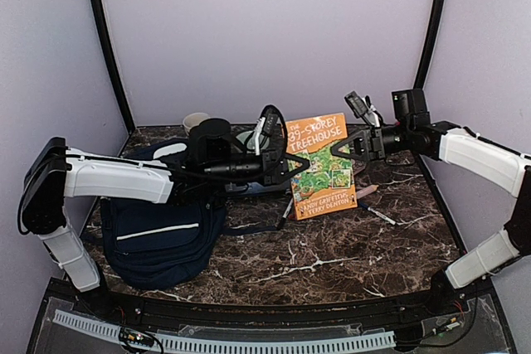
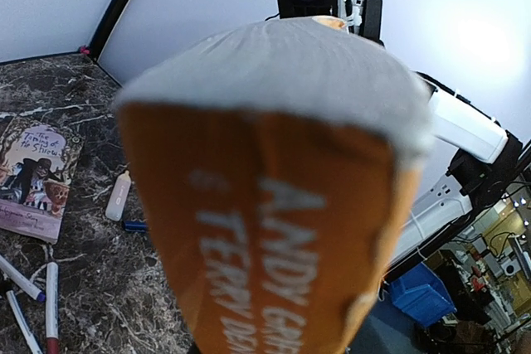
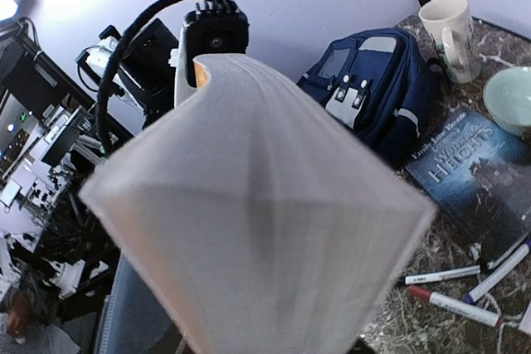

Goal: Pack the student bag
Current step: Pass from the right arm to the left, then pass from the left arm to the right

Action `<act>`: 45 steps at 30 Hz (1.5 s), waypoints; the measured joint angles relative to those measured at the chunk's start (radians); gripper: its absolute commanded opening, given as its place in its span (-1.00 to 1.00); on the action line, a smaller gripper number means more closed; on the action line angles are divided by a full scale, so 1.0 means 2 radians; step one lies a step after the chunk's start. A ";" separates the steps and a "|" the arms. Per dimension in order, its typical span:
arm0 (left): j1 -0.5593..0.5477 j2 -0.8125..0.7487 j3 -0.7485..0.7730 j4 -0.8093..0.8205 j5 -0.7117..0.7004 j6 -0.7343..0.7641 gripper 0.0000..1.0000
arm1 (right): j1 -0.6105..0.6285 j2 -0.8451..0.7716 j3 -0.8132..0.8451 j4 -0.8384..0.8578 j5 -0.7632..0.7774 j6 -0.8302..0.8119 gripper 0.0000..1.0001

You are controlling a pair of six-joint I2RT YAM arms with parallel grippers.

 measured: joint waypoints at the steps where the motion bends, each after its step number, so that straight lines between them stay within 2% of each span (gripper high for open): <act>1: 0.000 0.000 -0.004 0.007 0.001 -0.004 -1.00 | 0.000 0.000 -0.002 0.002 0.000 0.001 0.05; 3: 0.000 0.000 -0.016 0.025 -0.001 -0.014 -1.00 | 0.001 0.000 -0.009 0.009 0.000 -0.002 0.20; 7: 0.002 0.000 -0.052 0.061 -0.007 -0.036 -1.00 | 0.003 0.000 -0.033 0.021 0.000 -0.001 0.33; 13: 0.014 0.000 -0.082 0.100 -0.009 -0.069 -1.00 | 0.003 0.000 -0.051 0.036 0.006 0.005 0.44; 18: 0.018 0.000 -0.082 0.131 -0.008 -0.091 -1.00 | 0.008 0.003 -0.054 0.039 0.011 0.012 0.44; 20: 0.019 0.000 -0.082 0.142 -0.007 -0.097 -1.00 | 0.012 0.007 -0.054 0.039 0.011 0.014 0.26; 24: 0.021 0.000 -0.082 0.150 -0.006 -0.103 -1.00 | 0.021 0.018 -0.053 0.039 0.008 0.019 -0.29; 28: 0.022 0.000 -0.082 0.151 -0.003 -0.103 -1.00 | 0.023 0.023 -0.054 0.047 -0.001 0.034 -0.42; 30: 0.022 0.000 -0.082 0.151 -0.003 -0.103 -1.00 | 0.023 0.023 -0.054 0.053 -0.005 0.044 -0.69; 31: 0.022 0.000 -0.082 0.151 -0.002 -0.102 -0.97 | 0.023 0.023 -0.054 0.056 -0.007 0.051 -0.87; 32: 0.022 0.000 -0.082 0.151 -0.002 -0.102 -0.78 | 0.023 0.023 -0.054 0.060 -0.008 0.051 -0.98; 34: 0.023 0.000 -0.082 0.149 -0.001 -0.101 -0.29 | 0.023 0.022 -0.054 0.062 -0.010 0.060 -1.00; 36: 0.024 0.000 -0.079 0.138 -0.004 -0.093 0.04 | 0.023 0.022 -0.054 0.063 -0.011 0.060 -1.00; 37: 0.024 -0.003 -0.075 0.120 -0.009 -0.086 0.14 | 0.023 0.022 -0.054 0.063 -0.011 0.061 -1.00; 41: 0.024 -0.037 -0.068 0.002 -0.052 -0.040 0.22 | 0.006 0.017 -0.063 0.061 -0.004 0.061 -1.00; 45: 0.024 -0.102 -0.060 -0.156 -0.101 0.012 0.23 | -0.054 -0.001 -0.080 0.043 0.006 0.035 -1.00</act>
